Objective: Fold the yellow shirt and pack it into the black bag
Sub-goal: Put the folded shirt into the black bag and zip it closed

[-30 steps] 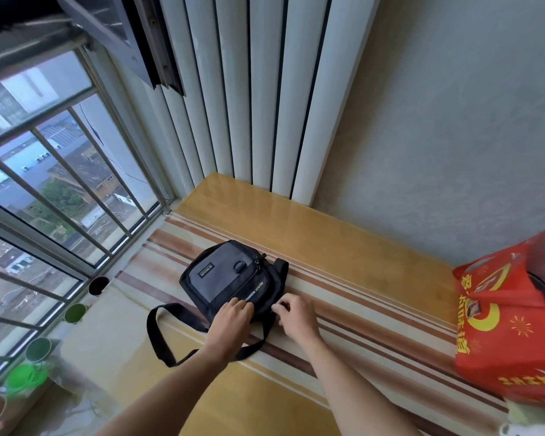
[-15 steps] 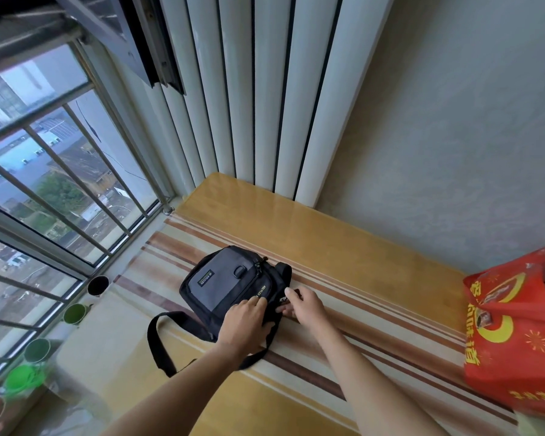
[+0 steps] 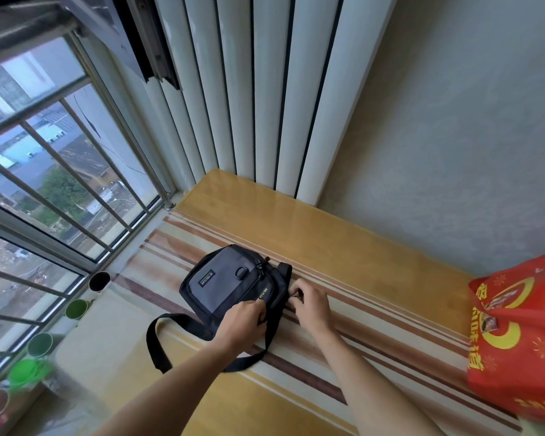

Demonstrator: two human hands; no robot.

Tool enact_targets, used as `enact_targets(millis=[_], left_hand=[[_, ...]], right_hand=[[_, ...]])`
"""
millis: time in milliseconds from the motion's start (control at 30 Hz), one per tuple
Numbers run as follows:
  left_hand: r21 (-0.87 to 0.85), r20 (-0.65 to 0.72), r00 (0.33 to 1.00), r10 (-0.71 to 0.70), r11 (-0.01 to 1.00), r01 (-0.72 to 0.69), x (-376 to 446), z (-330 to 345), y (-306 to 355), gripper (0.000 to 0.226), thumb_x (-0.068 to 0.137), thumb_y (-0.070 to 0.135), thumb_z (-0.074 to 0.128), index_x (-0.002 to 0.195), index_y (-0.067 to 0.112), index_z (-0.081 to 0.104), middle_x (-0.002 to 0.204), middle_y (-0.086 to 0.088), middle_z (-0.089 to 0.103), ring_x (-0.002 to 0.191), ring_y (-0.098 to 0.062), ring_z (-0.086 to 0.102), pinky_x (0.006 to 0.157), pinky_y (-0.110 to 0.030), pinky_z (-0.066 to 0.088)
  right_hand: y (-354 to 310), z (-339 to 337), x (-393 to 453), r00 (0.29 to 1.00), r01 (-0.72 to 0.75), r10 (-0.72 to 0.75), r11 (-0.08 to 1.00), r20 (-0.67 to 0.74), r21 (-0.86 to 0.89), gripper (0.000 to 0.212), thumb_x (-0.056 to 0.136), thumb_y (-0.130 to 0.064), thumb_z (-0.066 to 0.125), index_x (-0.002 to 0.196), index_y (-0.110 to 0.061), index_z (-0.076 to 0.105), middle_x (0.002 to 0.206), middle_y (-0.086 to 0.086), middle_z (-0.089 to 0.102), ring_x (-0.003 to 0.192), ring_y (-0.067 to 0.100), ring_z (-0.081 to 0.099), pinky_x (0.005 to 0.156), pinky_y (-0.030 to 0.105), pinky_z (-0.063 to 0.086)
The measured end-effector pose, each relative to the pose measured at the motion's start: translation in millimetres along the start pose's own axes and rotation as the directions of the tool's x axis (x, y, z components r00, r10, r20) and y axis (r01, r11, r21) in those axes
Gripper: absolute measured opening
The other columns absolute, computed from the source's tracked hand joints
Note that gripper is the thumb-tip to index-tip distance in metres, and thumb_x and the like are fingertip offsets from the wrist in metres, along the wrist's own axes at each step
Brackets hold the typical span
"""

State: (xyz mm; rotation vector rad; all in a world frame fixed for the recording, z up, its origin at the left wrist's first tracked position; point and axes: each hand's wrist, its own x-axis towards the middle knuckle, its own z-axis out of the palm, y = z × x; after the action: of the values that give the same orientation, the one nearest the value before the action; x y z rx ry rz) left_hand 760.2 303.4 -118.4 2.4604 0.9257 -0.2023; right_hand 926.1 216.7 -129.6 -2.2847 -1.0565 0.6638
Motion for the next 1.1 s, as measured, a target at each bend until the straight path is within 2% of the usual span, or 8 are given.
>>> enact_targets(millis=[67,267,433,533,633,833,1000,1100], left_hand=[[0.000,0.030,1.000,0.004,1.000,-0.004,1.2,-2.4,-0.1,0.011,0.077,0.019,0.052,0.072,0.017,0.042,0.068,0.003,0.046,0.063,-0.024,0.046,0.051,-0.032,0.028],[0.074,0.005,1.000,-0.006,0.997,0.006,6.0,-12.1,5.0,0.012,0.077,0.025,0.054,0.073,0.019,0.044,0.069,0.004,0.049,0.063,-0.024,0.048,0.049,-0.032,0.029],[0.123,-0.143,0.990,-0.002,0.992,0.020,20.0,-18.8,24.2,0.029,0.085,0.044,0.058,0.091,0.020,0.044,0.087,0.002,0.055,0.072,-0.024,0.060,0.052,-0.032,0.039],[0.129,-0.184,0.983,0.001,0.991,0.023,28.3,-21.6,29.9,0.025,0.089,0.040,0.055,0.098,0.018,0.050,0.092,0.000,0.058,0.078,-0.025,0.062,0.055,-0.033,0.038],[0.074,-0.175,0.981,0.080,0.995,-0.068,25.2,-20.3,27.7,0.017,0.094,0.032,0.050,0.095,0.015,0.053,0.088,-0.002,0.060,0.077,-0.027,0.062,0.057,-0.034,0.039],[0.029,-0.181,0.979,0.091,0.996,-0.087,17.4,-22.0,17.4,0.010,0.089,0.027,0.049,0.083,0.020,0.049,0.077,0.002,0.055,0.068,-0.025,0.056,0.056,-0.036,0.043],[-0.021,-0.144,0.982,0.121,0.992,-0.125,15.1,-24.9,9.1,0.017,0.088,0.026,0.053,0.076,0.023,0.042,0.074,0.003,0.055,0.066,-0.023,0.052,0.054,-0.032,0.033],[-0.038,-0.115,0.981,0.154,0.987,-0.159,14.6,-24.9,3.8,0.019,0.088,0.028,0.055,0.074,0.024,0.042,0.072,0.006,0.052,0.064,-0.020,0.048,0.054,-0.032,0.035]], right_hand=[[-1.1,-1.2,6.0,1.000,0.010,-0.010,1.000,-0.025,-0.017,0.018,0.084,-0.002,0.069,0.085,-0.019,0.062,0.080,-0.003,0.068,0.072,0.013,0.062,0.064,0.029,0.049],[-4.5,2.6,17.7,0.996,0.092,-0.088,0.983,0.031,-0.162,0.007,0.088,-0.009,0.064,0.089,-0.011,0.071,0.085,0.007,0.070,0.080,0.025,0.064,0.068,0.035,0.051],[-8.9,-14.1,16.5,0.970,0.217,-0.211,0.975,0.120,-0.039,0.011,0.089,-0.016,0.060,0.081,-0.022,0.058,0.079,-0.005,0.062,0.075,0.014,0.055,0.067,0.033,0.046],[-10.5,-22.1,14.7,0.945,0.282,-0.278,0.959,0.173,-0.003,0.011,0.089,-0.014,0.058,0.085,-0.024,0.059,0.084,-0.006,0.062,0.079,0.013,0.055,0.070,0.034,0.046],[-8.0,-22.2,19.6,0.942,0.316,-0.305,0.947,0.140,-0.065,0.011,0.090,-0.016,0.059,0.085,-0.025,0.056,0.084,-0.006,0.060,0.079,0.017,0.056,0.068,0.039,0.048],[-15.1,-9.8,29.4,0.962,0.269,-0.263,0.958,0.069,-0.099,0.010,0.089,-0.018,0.063,0.084,-0.024,0.056,0.084,-0.006,0.063,0.079,0.019,0.059,0.068,0.038,0.050],[-14.6,-4.3,30.0,0.984,0.179,-0.179,0.982,-0.007,-0.069,0.012,0.087,-0.015,0.066,0.079,-0.022,0.060,0.079,-0.005,0.065,0.074,0.018,0.061,0.063,0.034,0.048],[-20.2,1.4,31.4,0.987,0.157,-0.159,0.984,-0.020,-0.086,0.010,0.088,-0.016,0.066,0.080,-0.020,0.061,0.081,-0.004,0.067,0.076,0.019,0.061,0.065,0.035,0.049]])
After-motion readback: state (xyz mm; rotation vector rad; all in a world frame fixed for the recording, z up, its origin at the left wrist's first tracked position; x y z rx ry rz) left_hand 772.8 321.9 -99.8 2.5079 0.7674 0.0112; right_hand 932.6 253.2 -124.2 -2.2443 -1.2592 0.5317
